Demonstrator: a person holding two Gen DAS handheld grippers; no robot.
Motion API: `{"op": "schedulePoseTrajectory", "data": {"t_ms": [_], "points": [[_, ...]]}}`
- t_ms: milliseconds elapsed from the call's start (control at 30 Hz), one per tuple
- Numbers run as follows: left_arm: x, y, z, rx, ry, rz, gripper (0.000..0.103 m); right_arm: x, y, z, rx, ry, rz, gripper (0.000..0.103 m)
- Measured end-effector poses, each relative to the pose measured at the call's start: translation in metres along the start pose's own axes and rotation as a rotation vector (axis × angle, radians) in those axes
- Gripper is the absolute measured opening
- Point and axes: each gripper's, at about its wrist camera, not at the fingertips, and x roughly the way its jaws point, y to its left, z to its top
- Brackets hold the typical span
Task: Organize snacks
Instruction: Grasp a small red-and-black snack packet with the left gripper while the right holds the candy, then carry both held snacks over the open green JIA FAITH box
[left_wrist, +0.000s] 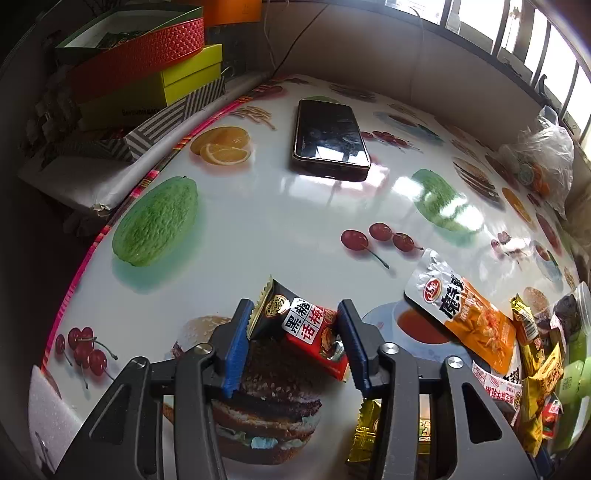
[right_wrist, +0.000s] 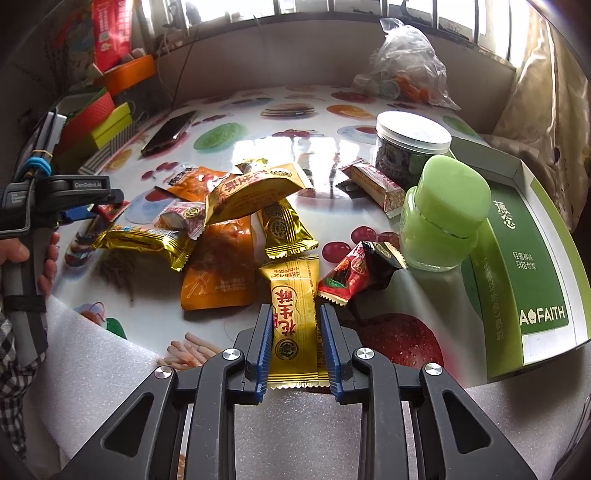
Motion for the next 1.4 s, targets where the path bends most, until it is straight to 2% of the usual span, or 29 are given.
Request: {"op": "schedulePoseTrajectory", "data": {"t_ms": [267, 567, 667, 900, 1133, 1400], "points": [[-0.003, -0.002, 0.001, 0.003, -0.013, -0.013, 0.032, 0.000, -0.001, 0.000, 0.004, -0.001, 0.005, 0.024], [-0.022, -0.006, -0.004, 0.038, -0.037, -0.077, 0.023, -0.007, -0.002, 0.000, -0.004, -0.018, 0.022, 0.024], [-0.030, -0.007, -0.007, 0.050, -0.045, -0.115, 0.022, -0.011, -0.003, 0.000, -0.004, -0.030, 0.027, 0.024], [-0.044, -0.014, -0.016, 0.102, -0.062, -0.138, 0.021, -0.023, -0.005, 0.000, -0.009, -0.062, 0.035, 0.023], [-0.056, -0.017, -0.018, 0.097, -0.069, -0.178, 0.021, -0.033, -0.008, 0.002, 0.000, -0.085, 0.041, 0.023], [-0.082, -0.039, -0.017, 0.152, -0.097, -0.250, 0.021, -0.048, -0.014, 0.007, 0.018, -0.123, 0.050, 0.022]]}}
